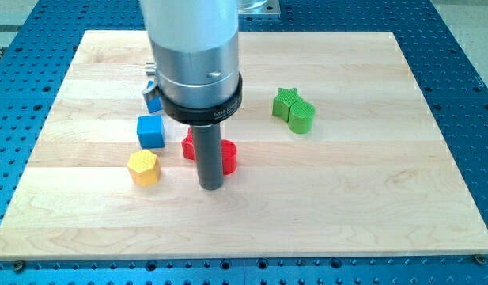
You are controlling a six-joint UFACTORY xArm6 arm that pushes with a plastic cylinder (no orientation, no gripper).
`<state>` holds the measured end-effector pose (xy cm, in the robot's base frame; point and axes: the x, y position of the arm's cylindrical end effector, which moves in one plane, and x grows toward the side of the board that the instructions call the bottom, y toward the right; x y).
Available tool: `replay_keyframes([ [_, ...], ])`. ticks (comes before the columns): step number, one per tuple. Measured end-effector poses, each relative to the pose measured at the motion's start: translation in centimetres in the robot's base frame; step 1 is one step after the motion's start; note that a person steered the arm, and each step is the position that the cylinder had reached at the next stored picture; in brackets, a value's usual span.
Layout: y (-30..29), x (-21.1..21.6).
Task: Push the red blocks towards the bottom center of the board
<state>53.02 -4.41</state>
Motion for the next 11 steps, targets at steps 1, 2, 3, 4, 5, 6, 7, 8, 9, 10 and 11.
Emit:
replay_keyframes([
  [1, -6.4, 2.0],
  [2, -7.9, -2.3],
  [3, -7.4, -5.9],
  [4, 0.0, -6.0],
  [5, 2.0, -5.0],
  [6, -1.0, -4.6],
  [7, -1.3, -5.0],
  [8, 3.0, -8.8],
  [9, 3.6, -7.1],
  [10, 3.5, -5.1],
  [11, 3.5, -4.6],
])
